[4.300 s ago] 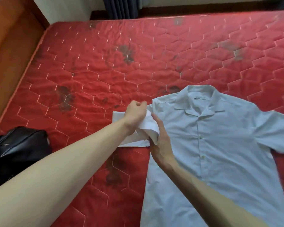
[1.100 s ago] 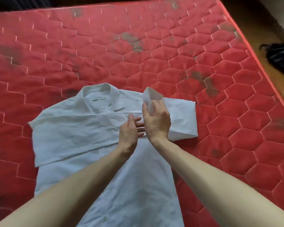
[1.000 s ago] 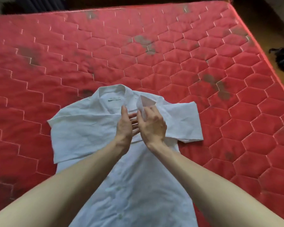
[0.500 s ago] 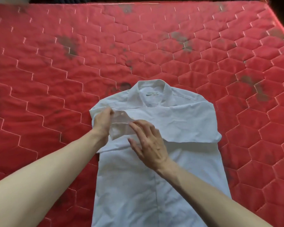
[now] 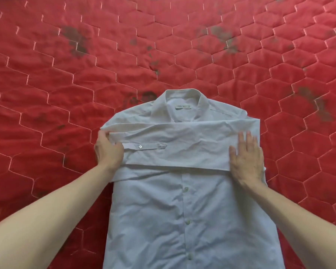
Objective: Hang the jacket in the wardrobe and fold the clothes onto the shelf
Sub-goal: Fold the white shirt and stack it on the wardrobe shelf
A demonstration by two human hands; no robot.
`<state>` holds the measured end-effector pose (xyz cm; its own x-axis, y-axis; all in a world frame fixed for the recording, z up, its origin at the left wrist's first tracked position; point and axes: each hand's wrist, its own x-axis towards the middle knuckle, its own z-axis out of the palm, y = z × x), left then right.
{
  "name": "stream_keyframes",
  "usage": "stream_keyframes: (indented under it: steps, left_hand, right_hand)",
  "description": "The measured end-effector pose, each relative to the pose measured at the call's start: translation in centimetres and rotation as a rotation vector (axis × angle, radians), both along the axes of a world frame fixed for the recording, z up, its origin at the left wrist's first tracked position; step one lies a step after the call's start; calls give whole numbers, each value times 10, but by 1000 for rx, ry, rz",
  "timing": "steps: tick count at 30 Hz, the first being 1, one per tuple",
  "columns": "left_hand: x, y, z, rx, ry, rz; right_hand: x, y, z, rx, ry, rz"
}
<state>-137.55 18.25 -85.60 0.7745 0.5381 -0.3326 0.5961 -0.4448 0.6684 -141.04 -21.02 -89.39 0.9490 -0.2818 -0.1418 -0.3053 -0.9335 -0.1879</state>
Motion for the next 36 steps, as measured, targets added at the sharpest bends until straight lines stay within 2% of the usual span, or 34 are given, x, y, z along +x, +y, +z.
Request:
stream_keyframes:
  steps: [2,3,6,8,13,19,28,36]
  left_hand:
    - [-5,-13,-3,402,-68,-93]
    - [-10,-19,-7,524,-138,-218]
    - [-28,-31,-39,654,-221,-760]
    - [-41,-33,-59,682,-116,-935]
    - [-60,-32,-64,687,27,-888]
    - [-151,-38,-59,682,-33,-1015]
    - [-320,-29,-60,652,-20,-942]
    - [-389,-17,-48,639,176,-769]
  right_hand:
    - [-3,-11,-5,-22,50,5]
    - [-4,-13,-7,-29,54,12]
    - [-5,-13,-10,-20,38,17]
    - [-5,-13,-11,-11,7,20]
    - [-26,-8,-16,-11,-79,27]
    - [-121,7,-15,22,-68,62]
    - [-289,-27,-13,-34,11,10]
    - [-372,-46,-9,-50,98,7]
